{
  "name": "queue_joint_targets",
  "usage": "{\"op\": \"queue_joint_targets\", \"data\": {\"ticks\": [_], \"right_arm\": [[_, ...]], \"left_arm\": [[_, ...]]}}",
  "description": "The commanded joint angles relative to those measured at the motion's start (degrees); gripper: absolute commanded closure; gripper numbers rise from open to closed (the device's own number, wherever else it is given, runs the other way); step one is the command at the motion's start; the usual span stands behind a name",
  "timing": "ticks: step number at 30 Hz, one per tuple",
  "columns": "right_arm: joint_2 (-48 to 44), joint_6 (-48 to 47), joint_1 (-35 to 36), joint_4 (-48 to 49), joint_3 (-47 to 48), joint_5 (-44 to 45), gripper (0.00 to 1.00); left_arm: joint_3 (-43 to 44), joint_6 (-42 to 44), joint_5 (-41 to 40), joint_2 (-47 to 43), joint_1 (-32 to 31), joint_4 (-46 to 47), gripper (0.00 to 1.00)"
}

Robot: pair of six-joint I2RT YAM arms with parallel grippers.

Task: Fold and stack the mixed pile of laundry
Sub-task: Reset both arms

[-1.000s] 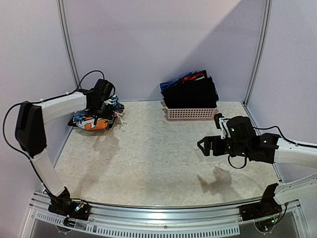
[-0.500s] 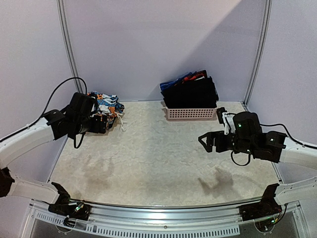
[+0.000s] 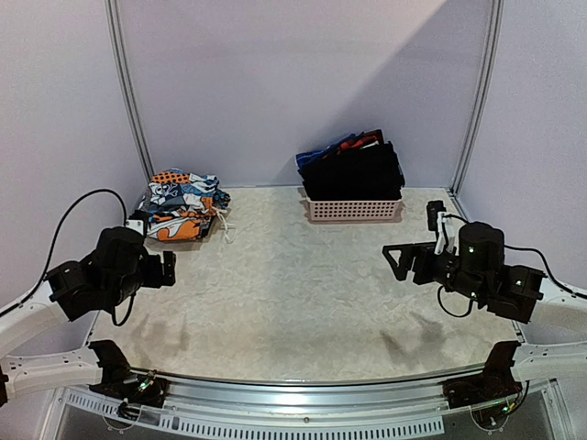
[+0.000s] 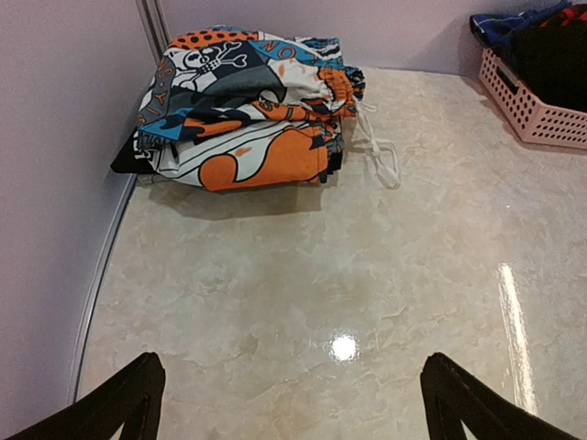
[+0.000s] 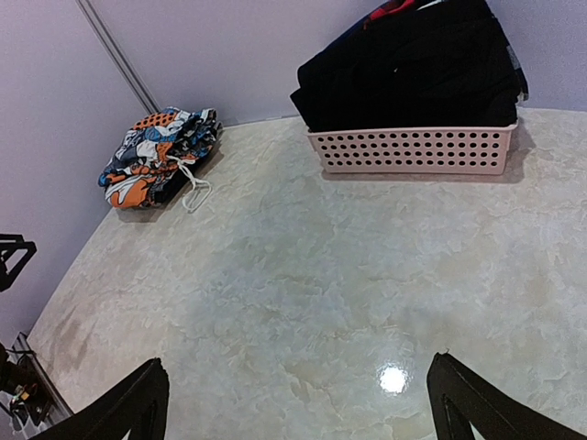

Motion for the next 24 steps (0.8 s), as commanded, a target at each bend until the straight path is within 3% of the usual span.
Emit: {"op": "queue_joint_targets", "data": {"ticks": [1, 9, 24], "right_arm": [[-0.08, 0.14, -0.23, 5.92, -1.83, 2.71, 0.01], [2.38, -0.71, -0.23, 6.60, -1.33, 0.94, 0.01], [2.68, -1.57, -0.22, 6.80, -2.16, 0.67, 0.01]], "left_arm": [[-4.82, -2.29, -2.35, -4.33, -0.95, 0.47, 0.00], [-11.35, -3.73, -2.78, -7.31, -0.95, 4.08, 0.00], [-11.79, -4.46, -3.50, -6.59, -0.95, 4.49, 0.00]]}}
